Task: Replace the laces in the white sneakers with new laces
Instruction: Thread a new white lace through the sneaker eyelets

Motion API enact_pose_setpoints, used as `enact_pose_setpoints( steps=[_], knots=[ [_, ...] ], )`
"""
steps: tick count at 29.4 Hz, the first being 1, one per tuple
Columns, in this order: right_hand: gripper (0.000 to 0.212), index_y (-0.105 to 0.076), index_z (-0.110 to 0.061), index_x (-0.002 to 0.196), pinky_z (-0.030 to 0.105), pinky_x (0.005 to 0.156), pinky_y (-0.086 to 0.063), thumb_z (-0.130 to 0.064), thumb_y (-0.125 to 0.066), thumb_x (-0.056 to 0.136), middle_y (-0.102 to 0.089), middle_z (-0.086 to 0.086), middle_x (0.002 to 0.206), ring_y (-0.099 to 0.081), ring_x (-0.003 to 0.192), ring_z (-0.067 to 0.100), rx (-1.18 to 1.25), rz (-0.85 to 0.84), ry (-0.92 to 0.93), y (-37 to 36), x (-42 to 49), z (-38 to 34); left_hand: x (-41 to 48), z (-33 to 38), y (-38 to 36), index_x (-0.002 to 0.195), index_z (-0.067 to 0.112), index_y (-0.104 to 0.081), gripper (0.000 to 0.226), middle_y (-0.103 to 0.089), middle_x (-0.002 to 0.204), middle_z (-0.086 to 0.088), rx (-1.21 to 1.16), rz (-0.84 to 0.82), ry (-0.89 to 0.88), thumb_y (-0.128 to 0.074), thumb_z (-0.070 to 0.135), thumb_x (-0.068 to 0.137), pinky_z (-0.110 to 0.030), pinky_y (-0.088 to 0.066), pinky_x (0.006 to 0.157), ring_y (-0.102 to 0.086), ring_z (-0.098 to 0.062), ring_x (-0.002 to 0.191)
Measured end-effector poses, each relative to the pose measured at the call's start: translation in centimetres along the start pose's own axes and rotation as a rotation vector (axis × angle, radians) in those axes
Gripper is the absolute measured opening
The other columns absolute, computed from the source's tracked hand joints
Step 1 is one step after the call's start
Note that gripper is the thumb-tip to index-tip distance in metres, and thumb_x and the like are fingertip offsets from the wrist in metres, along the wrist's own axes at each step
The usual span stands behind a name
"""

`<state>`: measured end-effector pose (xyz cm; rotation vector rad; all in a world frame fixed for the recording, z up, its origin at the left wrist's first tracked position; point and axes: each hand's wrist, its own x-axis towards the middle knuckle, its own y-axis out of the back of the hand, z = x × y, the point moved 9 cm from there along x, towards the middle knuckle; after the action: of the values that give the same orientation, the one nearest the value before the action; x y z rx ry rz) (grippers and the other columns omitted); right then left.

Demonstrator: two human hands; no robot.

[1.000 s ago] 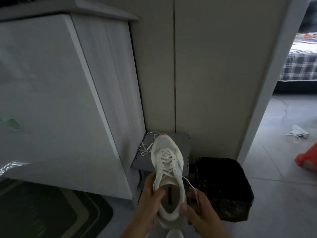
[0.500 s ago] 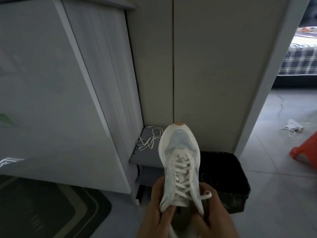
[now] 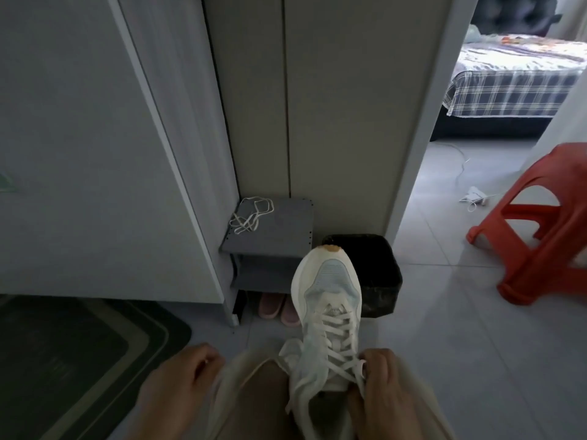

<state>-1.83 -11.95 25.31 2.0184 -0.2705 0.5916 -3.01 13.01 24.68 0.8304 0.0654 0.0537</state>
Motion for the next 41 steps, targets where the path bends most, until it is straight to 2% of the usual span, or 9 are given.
enact_pose_setpoints(
  steps=[3, 5, 9, 12, 20, 30, 36, 39, 41],
  knots=[
    [0.026, -0.044, -0.012, 0.078, 0.018, 0.06, -0.037, -0.034, -0.039, 0.09, -0.054, 0.007, 0.069, -0.037, 0.067, 0.018, -0.077, 0.255, 0.114, 2.7, -0.7, -1.6, -1.3, 5.6, -0.8, 0.094, 0.049, -0.046, 0.06, -0.052, 0.103, 0.014, 0.138, -0.018, -0.195, -0.059, 0.081, 0.044, -0.01, -0.04, 0.078, -0.05, 0.005, 0.082],
    [0.04, -0.054, -0.009, 0.07, 0.02, 0.056, -0.035, -0.029, -0.026, 0.091, -0.058, 0.007, 0.064, -0.042, 0.056, 0.017, -0.101, 0.134, 0.092, 2.2, -1.0, -1.6, -3.4, 8.3, -4.2, 0.089, 0.038, -0.033, 0.038, -0.04, 0.102, 0.015, 0.283, -0.085, -0.475, -0.042, 0.068, 0.068, -0.001, -0.027, 0.074, -0.034, 0.015, 0.078],
    [0.02, -0.059, -0.012, 0.078, 0.018, 0.04, -0.028, -0.029, -0.07, 0.075, -0.059, 0.004, 0.081, -0.042, 0.045, 0.017, -0.124, -0.235, 0.0, 0.8, -0.8, -0.5, -1.1, 8.9, -5.1, 0.077, 0.033, -0.055, 0.012, -0.058, 0.08, 0.007, 0.31, -0.036, -0.216, -0.057, 0.045, 0.081, -0.025, -0.051, 0.077, -0.059, -0.005, 0.075],
    [0.064, -0.05, -0.016, 0.069, 0.019, 0.021, -0.009, -0.012, -0.093, 0.021, -0.053, -0.002, 0.071, -0.004, 0.035, 0.009, -0.083, -0.3, -0.042, 0.3, -1.0, 0.3, -0.7, 5.6, -0.9, 0.066, 0.033, -0.046, 0.027, -0.048, 0.06, 0.014, 0.378, 0.075, -0.104, -0.068, 0.042, 0.078, -0.009, -0.041, 0.057, -0.046, 0.005, 0.055],
    [0.063, -0.032, -0.024, 0.076, 0.013, 0.029, -0.009, -0.002, -0.086, 0.053, -0.035, -0.009, 0.077, -0.019, 0.035, 0.007, 0.091, -0.221, -0.063, 0.4, -0.9, 0.0, 1.0, 0.4, 5.8, 0.136, 0.027, -0.029, 0.074, -0.042, 0.13, 0.002, 0.389, 0.21, 0.059, -0.071, 0.038, 0.076, -0.023, -0.048, 0.074, -0.052, -0.007, 0.087],
    [0.018, -0.052, -0.034, 0.076, 0.011, 0.06, -0.043, -0.032, -0.071, 0.078, -0.054, -0.01, 0.068, -0.051, 0.059, -0.006, 0.315, -0.807, -0.049, 1.6, 4.1, 1.2, -3.0, 9.4, -5.5, 0.096, 0.019, -0.045, 0.021, -0.06, 0.09, -0.002, 0.377, 0.37, -0.436, -0.03, 0.034, 0.095, -0.017, -0.048, 0.057, -0.062, -0.009, 0.068],
    [0.012, -0.064, -0.022, 0.085, 0.022, 0.068, -0.049, -0.033, -0.064, 0.082, -0.061, -0.011, 0.078, -0.057, 0.072, 0.006, 0.116, -0.563, -0.045, 2.1, 7.9, 4.8, -3.0, 8.4, -8.5, 0.089, 0.014, -0.043, 0.09, -0.064, 0.059, -0.007, 0.367, 0.352, -0.422, -0.093, 0.035, 0.018, -0.008, -0.043, 0.048, -0.054, 0.0, 0.038],
    [0.037, -0.054, -0.024, 0.114, 0.027, 0.081, -0.05, -0.045, -0.057, 0.084, -0.055, -0.01, 0.107, -0.056, 0.095, 0.008, 0.216, -0.525, -0.158, -0.5, 4.7, 3.5, -2.9, 8.6, -8.1, 0.088, 0.023, -0.042, 0.047, -0.063, 0.057, 0.0, 0.354, 0.426, -0.433, -0.081, 0.032, 0.065, 0.001, -0.038, 0.055, -0.055, 0.004, 0.043],
    [0.059, -0.035, -0.026, 0.13, 0.022, 0.08, -0.049, -0.053, -0.055, 0.082, -0.049, -0.007, 0.123, -0.054, 0.105, 0.011, 0.365, -0.561, -0.327, -2.7, 2.3, 2.5, -2.5, 7.8, -9.3, 0.089, 0.028, -0.042, 0.022, -0.064, 0.062, 0.008, 0.26, 0.335, -0.358, -0.025, 0.028, 0.102, 0.0, -0.037, 0.062, -0.057, 0.005, 0.052]
  ],
)
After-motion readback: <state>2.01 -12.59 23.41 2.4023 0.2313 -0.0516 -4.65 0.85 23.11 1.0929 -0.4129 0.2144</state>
